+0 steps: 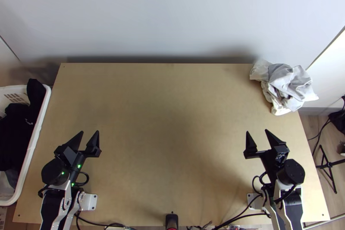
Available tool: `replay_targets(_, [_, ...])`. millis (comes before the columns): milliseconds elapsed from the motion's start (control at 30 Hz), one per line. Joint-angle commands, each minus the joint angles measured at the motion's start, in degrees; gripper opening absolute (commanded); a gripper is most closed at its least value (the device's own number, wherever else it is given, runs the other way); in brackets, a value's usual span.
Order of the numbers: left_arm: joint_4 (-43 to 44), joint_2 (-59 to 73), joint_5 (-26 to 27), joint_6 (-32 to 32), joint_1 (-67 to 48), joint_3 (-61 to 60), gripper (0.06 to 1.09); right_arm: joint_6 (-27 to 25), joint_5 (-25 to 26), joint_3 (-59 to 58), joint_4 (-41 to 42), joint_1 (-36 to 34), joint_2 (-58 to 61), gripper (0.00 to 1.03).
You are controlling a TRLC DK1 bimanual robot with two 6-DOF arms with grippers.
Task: Fold the t-shirt
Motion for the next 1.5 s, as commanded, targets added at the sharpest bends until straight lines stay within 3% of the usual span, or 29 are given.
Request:
replay_targets(0, [-0.18,0.01,0.07,1.22,-1.16,-0.05,1.04,0.04,-0.01,0.02,0.03,0.43,-0.01,0.98])
replay_targets(167, [-0.27,0.01,0.07,2.63,-0.54,-0.05,1.04,2.68,0.16,0.02,0.03,1.75,0.08,0.98])
replay_targets(300, [-0.54,0.1,-0.11,3.33,-0.54,-0.05,1.04,2.5,2.62,0.02,-0.41,3.07,0.08,0.98])
replay_targets(867, [-0.27,0.01,-0.11,5.27,-1.51,-0.05,1.04,3.2,2.71,0.11,-0.41,4.74,0.16,0.98])
replay_targets(1067, [0.43,0.19,-0.11,8.69,-0.8,0.03,1.04,3.2,4.56,0.19,1.88,4.39,0.08,0.98])
replay_targets(1333, [1.93,8.71,-0.2,11.07,-3.35,1.35,1.03,3.47,6.4,1.16,2.85,3.51,0.78,0.98])
replay_targets(1467, [1.75,16.09,-0.28,12.56,-2.83,6.19,1.04,0.74,6.49,5.2,2.93,3.59,5.26,0.98])
